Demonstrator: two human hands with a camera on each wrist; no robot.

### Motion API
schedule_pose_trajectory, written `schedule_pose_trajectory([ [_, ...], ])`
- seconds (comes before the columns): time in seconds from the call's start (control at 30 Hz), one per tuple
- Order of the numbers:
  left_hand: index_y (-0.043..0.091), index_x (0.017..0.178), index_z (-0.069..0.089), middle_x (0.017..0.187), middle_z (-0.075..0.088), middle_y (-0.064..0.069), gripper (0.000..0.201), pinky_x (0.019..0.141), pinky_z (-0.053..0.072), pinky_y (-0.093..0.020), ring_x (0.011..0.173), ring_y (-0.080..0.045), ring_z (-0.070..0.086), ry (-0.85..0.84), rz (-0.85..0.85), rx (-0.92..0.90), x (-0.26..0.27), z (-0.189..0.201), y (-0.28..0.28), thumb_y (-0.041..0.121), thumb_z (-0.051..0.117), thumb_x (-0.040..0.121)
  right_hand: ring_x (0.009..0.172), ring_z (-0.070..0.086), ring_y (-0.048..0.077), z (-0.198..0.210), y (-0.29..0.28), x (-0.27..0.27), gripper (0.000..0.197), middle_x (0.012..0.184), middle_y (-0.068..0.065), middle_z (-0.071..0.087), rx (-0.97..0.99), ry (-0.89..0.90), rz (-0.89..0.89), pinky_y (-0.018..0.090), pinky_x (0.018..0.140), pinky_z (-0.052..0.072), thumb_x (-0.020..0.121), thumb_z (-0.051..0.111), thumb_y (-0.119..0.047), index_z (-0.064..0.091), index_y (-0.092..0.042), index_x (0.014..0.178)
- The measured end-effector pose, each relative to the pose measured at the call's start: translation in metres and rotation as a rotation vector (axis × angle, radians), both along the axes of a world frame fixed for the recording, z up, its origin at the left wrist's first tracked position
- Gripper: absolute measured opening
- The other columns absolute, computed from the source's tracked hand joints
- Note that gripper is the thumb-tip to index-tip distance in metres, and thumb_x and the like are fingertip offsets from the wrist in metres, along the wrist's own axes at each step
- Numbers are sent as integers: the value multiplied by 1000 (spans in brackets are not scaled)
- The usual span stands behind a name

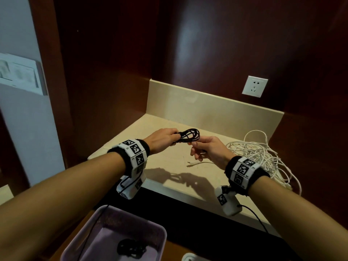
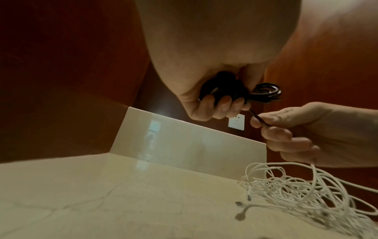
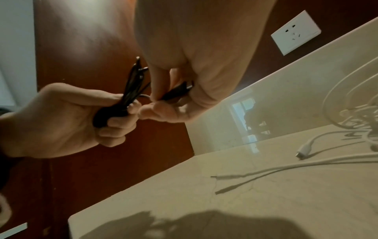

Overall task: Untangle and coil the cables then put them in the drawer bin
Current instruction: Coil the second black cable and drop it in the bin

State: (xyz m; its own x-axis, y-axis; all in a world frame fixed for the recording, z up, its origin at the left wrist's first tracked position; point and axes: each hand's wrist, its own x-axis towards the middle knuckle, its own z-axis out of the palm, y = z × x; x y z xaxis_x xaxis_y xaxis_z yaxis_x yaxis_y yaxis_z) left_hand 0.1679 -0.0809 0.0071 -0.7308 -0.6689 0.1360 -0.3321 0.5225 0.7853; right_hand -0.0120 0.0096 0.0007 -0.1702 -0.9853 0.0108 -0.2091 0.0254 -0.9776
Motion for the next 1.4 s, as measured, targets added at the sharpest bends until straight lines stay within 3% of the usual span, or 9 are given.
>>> schedule_pose_trajectory([
  [0.1, 10, 103, 55, 79, 53, 0, 25, 62, 34, -32, 67, -16, 44, -29, 48, -42, -5, -3, -3, 29, 39, 102, 47, 56, 18, -4, -3, 10, 9, 67, 13, 66, -37, -14, -76, 23, 46, 41, 96, 54, -6, 61, -1, 99],
  [0.27, 10, 122, 50, 102, 62, -10, 29, 72, 38, -33, 88, -25, 54, -83, 161, -212, -10, -10, -7, 30, 41, 103, 48, 61, 20, -7, -4, 22, 10, 67, 14, 68, -66, -63, -146, 23, 44, 41, 94, 58, -6, 49, -6, 95],
  [0.37, 13, 132, 47, 117, 64, -12, 33, 77, 39, -33, 101, -30, 57, -115, 178, -307, -12, -8, -7, 28, 39, 103, 66, 70, 23, -5, -2, 24, 13, 79, 16, 72, -102, -105, -147, 25, 56, 50, 88, 61, 3, 53, -7, 92],
  [0.5, 17, 132, 52, 108, 66, -13, 33, 67, 33, -32, 84, -28, 54, -131, 174, -361, -11, -4, -10, 24, 38, 103, 93, 71, 28, -5, 2, 20, 33, 99, 18, 72, -166, -210, -87, 31, 74, 57, 81, 54, 20, 58, 1, 107],
  [0.57, 17, 131, 53, 107, 66, -13, 33, 67, 32, -31, 83, -27, 53, -133, 180, -364, -11, -4, -11, 24, 38, 103, 98, 70, 26, -4, 4, 18, 30, 105, 18, 71, -187, -216, -50, 31, 79, 58, 86, 53, 16, 58, 2, 113],
  [0.73, 18, 130, 54, 104, 67, -12, 33, 65, 33, -32, 80, -25, 52, -133, 176, -363, -11, -6, -10, 25, 39, 102, 93, 72, 17, -2, 5, 12, 25, 107, 16, 70, -195, -106, -11, 27, 78, 58, 99, 48, -6, 58, 5, 119],
  [0.87, 22, 134, 52, 103, 67, -10, 34, 64, 32, -32, 81, -26, 54, -149, 146, -397, -11, -8, -6, 26, 39, 103, 85, 73, 19, 2, 7, 9, 24, 96, 12, 74, -147, -10, -12, 29, 74, 57, 98, 53, -13, 65, 4, 110],
  [1.1, 19, 128, 53, 115, 67, -8, 30, 83, 45, -37, 101, -30, 59, -136, 107, -497, -20, -7, 6, 25, 39, 102, 67, 71, 20, 6, 4, 19, 20, 78, 14, 73, -25, 124, -50, 27, 61, 52, 93, 62, -14, 71, 4, 90],
  [1.4, 16, 125, 48, 106, 67, -12, 26, 77, 43, -40, 92, -34, 58, -71, 148, -466, -16, -15, 6, 23, 38, 103, 72, 72, 24, 14, 4, 15, 22, 88, 21, 73, 100, -27, -140, 25, 64, 58, 90, 68, -17, 69, 4, 95],
])
